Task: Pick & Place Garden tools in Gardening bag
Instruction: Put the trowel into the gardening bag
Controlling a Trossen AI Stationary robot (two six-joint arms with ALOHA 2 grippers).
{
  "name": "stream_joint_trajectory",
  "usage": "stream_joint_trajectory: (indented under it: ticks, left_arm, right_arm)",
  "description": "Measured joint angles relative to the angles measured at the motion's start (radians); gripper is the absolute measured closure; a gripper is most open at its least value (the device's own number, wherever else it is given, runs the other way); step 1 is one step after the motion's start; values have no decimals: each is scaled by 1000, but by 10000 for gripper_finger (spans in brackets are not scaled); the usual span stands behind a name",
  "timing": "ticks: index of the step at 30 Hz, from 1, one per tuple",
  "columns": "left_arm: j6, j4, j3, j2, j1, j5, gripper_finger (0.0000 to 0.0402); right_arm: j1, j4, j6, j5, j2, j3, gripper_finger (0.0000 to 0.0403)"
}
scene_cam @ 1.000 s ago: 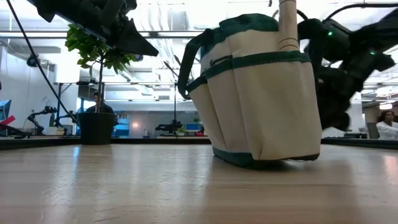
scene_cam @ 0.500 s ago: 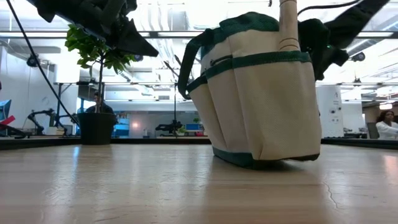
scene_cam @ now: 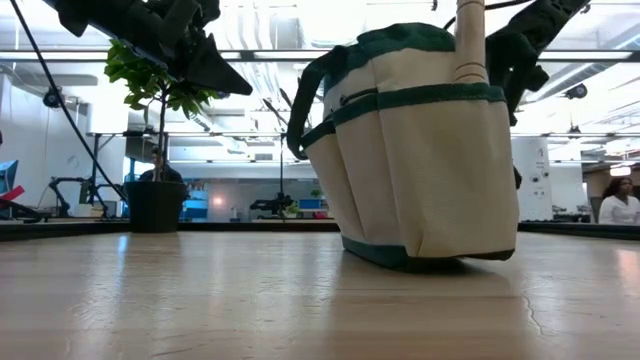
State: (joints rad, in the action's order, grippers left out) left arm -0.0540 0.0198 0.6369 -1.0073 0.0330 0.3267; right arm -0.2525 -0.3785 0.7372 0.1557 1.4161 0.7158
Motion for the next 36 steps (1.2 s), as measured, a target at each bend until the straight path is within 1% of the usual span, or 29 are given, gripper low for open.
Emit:
stream_joint_trajectory:
  ticks: [6,9,11,16,21,22,24,26,30,36]
  left_arm:
    - [0,1,0,0,-1,0,399]
    - [0,3,0,0,-3,0,399]
    - [-2,5,0,0,-3,0,399]
    - [-9,19,-1,0,-3,0,399]
    - [-12,20,-1,0,-7,0,399]
    - [-16,20,-1,0,-7,0,399]
    - [-22,20,-1,0,-7,0,399]
    - [-24,21,-1,0,-7,0,399]
    - [-22,22,-1,0,-9,0,399]
    - [-3,27,-2,0,-14,0,399]
  right_arm:
    - [10,30,-11,1,20,-2,229]
    - [0,85,-31,2,11,-2,215]
    - [-5,91,-38,6,-7,-1,210]
    - [-12,53,-104,11,-57,0,209]
    - [-80,19,-119,-15,-93,-2,218]
    - [-98,16,-113,-12,-96,-2,220]
    - [-128,24,-84,29,-97,-5,223]
    - [-139,40,-44,58,-88,-16,226]
    - [-123,92,43,84,-43,-49,231]
    - [-76,127,119,64,-10,-83,242]
